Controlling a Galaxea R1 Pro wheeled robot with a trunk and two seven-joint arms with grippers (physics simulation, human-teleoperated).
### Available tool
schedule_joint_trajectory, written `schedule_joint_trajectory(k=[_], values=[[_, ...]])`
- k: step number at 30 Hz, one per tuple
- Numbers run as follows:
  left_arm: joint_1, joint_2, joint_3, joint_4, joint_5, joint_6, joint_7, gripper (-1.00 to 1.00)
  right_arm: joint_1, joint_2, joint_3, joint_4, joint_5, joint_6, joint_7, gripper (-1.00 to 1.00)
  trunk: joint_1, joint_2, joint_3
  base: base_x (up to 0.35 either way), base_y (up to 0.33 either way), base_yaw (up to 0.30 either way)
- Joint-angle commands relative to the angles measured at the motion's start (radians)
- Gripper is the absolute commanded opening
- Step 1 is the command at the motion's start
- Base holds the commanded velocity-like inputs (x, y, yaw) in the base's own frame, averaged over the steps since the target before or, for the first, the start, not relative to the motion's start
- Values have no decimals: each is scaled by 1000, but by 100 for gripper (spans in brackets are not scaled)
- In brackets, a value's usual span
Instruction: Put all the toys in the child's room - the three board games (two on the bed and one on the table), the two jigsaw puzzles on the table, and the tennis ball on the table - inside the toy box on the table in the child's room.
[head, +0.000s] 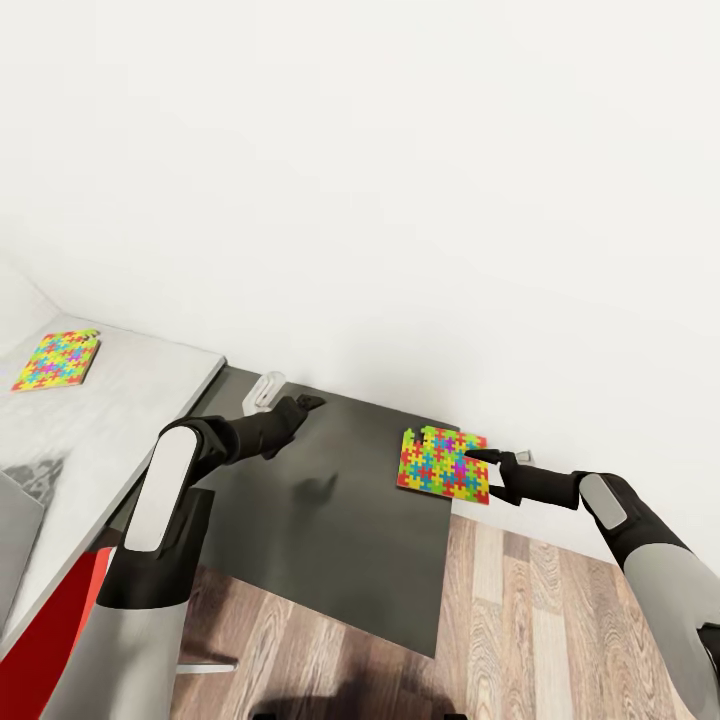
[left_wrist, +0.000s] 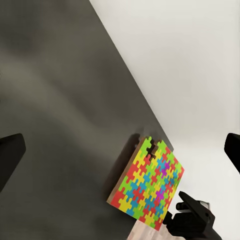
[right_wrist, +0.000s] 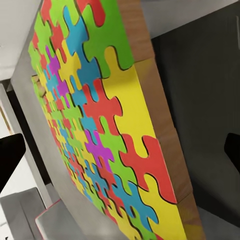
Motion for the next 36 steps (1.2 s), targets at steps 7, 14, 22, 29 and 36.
schedule_joint_trajectory(k=[7, 14, 22, 29, 36], values=[[-1, 0, 0, -1, 9, 1, 10, 100, -1, 7, -3, 0, 7, 1, 5, 100, 0, -1, -1, 0, 0, 0], [-1, -1, 0, -1, 9, 1, 10, 100, -1, 13, 0, 0, 8, -2, 4, 100, 0, -1, -1, 0, 0, 0], [-1, -1, 0, -1, 9, 1, 10, 100, 0, 17, 4, 0, 12, -4, 1, -100, 0, -1, -1, 0, 0, 0], [-1, -1, 0, -1, 9, 1, 10, 100, 0, 18, 10, -2, 15, -6, 2, -100, 0, -1, -1, 0, 0, 0], [-1, -1, 0, -1, 9, 1, 10, 100, 0, 16, 5, -5, 16, -5, 5, -100, 0, -1, -1, 0, 0, 0]])
